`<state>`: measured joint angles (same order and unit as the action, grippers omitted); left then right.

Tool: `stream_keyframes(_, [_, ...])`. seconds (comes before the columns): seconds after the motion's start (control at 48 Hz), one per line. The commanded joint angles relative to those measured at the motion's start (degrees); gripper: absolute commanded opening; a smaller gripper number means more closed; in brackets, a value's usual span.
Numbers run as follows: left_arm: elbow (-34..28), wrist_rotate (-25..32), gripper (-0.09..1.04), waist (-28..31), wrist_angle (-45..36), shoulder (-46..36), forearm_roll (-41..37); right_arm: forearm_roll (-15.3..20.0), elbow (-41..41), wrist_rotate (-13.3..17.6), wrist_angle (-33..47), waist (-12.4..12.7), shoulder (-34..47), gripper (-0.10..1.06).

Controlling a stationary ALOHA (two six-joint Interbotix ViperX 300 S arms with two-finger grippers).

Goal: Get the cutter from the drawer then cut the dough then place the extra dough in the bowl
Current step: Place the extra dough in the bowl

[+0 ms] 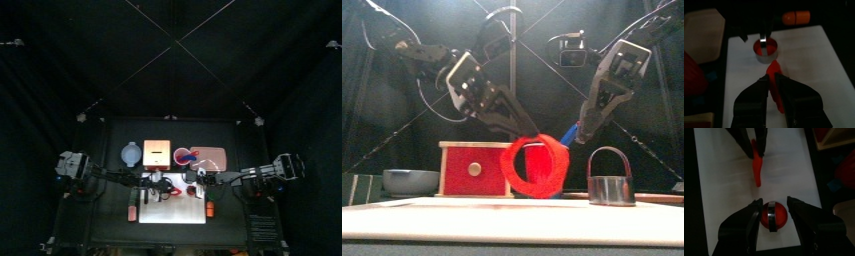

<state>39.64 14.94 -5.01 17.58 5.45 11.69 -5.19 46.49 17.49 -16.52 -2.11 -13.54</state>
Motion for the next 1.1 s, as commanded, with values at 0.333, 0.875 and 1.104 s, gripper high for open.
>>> stream_keyframes(0.333, [13.0,0.3,0.60,9.1,9.4,-24.6,0.0,0.3,-0.5,-0.2,1.9,1.3,-2.5,0.81])
stream_keyframes(0.875, [32.4,0.0,0.60,28.6,9.3,-50.7,0.9,0.0,0.3,-0.2,2.6,1.8,-2.6,0.81])
stream_keyframes(1.104, [36.4,0.1,0.61,37.5,6.7,-50.0,3.4,0.2,0.5,-0.2,2.6,1.8,-2.6,0.81])
